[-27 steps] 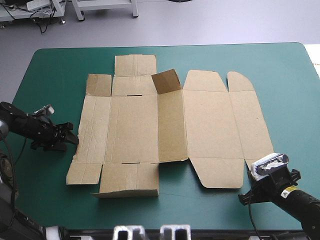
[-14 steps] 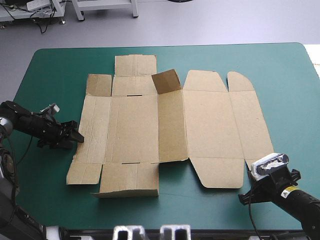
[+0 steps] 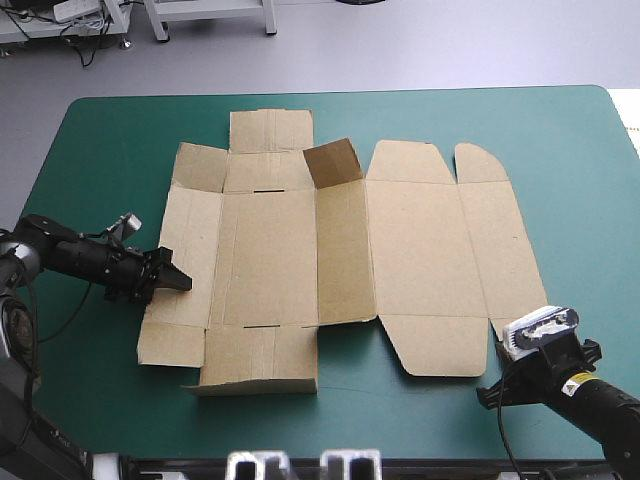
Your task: Fold the box
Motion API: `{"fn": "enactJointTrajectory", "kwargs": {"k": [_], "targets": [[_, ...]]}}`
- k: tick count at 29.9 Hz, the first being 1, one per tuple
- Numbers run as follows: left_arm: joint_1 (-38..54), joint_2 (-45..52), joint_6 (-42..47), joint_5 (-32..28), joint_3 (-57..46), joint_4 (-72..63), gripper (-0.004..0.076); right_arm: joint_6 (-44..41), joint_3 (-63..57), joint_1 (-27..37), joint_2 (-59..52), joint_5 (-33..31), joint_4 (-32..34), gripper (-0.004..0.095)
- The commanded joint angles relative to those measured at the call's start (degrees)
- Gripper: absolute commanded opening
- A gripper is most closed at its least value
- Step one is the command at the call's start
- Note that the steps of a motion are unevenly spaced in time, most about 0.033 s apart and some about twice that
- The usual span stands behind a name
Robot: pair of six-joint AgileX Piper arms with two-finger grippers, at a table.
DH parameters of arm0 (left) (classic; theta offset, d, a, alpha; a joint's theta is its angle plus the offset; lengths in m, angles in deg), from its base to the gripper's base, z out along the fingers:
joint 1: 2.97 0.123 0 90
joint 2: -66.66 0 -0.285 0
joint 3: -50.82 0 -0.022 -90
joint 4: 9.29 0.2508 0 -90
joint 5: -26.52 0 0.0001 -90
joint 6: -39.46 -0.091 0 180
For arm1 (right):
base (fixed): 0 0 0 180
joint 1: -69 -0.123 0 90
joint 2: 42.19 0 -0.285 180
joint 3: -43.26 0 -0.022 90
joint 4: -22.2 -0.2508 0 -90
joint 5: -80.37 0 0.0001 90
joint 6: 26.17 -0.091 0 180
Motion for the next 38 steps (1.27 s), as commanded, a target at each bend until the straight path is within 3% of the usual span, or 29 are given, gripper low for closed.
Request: {"fn": "enactJointTrajectory", "kwargs": {"k": [1,7,10,12,20,28,38], "targets": [[-1.0,0.1,-2.3,4.9,-3.1,-1.3,0.0331,0.0,1.3,0.0,0.2,3.0,-1.2,-0.0009],[-1.1,0.1,-2.6,4.9,-3.8,-1.1,0.0298,0.0,1.3,0.0,0.2,3.0,-1.2,-0.0009],[-1.1,0.1,-1.5,4.9,-3.8,-1.8,0.0157,-0.1,1.3,0.0,0.2,3.0,-1.4,-0.0009],[-1.1,0.2,-1.0,4.9,-3.5,-3.2,0.0001,-0.1,1.3,0.0,0.2,3.0,-1.4,-0.0009],[-2.5,4.6,-1.0,4.9,1.5,-3.2,-0.0010,-0.4,1.3,0.0,0.2,3.0,-1.4,-0.0009],[-12.0,13.4,-1.9,4.9,14.3,1.4,-0.0010,-0.4,1.3,0.0,0.2,3.0,-1.4,-0.0009],[-32.2,14.6,3.2,4.6,32.0,30.0,-0.0010,-0.6,1.3,0.0,0.2,3.0,-1.4,-0.0009]]}}
